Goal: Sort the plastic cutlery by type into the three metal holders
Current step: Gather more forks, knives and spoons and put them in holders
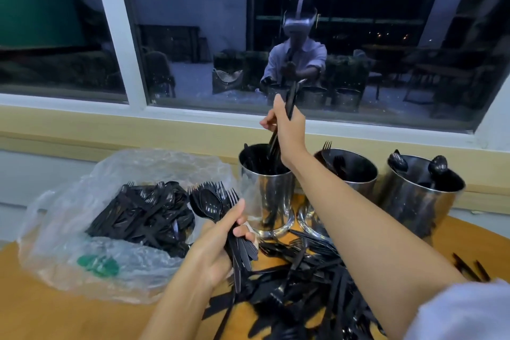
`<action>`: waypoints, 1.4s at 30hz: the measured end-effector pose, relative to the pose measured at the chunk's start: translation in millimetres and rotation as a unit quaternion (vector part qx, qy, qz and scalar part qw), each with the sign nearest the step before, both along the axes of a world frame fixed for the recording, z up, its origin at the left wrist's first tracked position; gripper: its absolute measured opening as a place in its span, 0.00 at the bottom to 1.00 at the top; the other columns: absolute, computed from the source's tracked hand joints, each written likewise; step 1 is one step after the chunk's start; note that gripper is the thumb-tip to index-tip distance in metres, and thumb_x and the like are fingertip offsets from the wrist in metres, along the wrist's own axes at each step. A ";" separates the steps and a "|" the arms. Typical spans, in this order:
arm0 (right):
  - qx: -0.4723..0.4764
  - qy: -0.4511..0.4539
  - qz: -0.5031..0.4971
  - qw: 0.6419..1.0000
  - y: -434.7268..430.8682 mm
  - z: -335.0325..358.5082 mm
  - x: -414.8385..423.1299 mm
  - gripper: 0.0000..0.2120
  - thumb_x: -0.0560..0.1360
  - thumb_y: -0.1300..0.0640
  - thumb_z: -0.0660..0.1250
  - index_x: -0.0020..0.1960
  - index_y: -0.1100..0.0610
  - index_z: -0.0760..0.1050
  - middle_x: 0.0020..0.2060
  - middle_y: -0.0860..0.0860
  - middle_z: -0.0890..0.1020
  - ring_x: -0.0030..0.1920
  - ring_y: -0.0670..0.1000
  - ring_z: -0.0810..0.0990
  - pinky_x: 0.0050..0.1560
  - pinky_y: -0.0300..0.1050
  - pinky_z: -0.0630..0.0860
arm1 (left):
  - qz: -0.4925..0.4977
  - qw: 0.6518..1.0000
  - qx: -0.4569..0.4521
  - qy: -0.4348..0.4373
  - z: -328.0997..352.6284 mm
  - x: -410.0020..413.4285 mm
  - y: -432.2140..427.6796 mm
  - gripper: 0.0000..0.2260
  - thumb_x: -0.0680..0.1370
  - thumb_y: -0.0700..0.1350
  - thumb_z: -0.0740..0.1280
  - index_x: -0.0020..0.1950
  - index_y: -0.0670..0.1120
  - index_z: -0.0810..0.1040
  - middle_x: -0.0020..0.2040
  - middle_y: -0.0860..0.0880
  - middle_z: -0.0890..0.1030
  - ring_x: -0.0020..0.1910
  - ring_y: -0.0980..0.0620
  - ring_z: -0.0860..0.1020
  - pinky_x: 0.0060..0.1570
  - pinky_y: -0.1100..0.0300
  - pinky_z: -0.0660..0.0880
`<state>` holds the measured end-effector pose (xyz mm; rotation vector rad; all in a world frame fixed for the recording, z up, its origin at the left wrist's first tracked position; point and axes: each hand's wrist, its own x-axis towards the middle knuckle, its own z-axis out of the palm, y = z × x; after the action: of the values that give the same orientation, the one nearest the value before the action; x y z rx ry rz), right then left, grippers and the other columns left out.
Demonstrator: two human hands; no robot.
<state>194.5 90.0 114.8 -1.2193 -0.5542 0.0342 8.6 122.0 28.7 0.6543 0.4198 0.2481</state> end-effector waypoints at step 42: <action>-0.272 -0.088 0.158 0.945 -214.3 4.1 -187.4 0.08 0.80 0.57 0.65 0.46 0.62 0.76 0.36 0.53 0.80 0.25 0.42 0.75 0.30 0.34 0.72 | -0.188 0.961 0.153 -0.131 55.8 -100.4 -144.0 0.09 0.78 0.47 0.65 0.51 0.42 0.78 0.37 0.47 0.74 0.31 0.55 0.70 0.37 0.59 0.76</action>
<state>7.1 -124.3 118.8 -1.6668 -0.9351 0.3745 -91.8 -22.0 84.5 0.9760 -0.0055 0.0349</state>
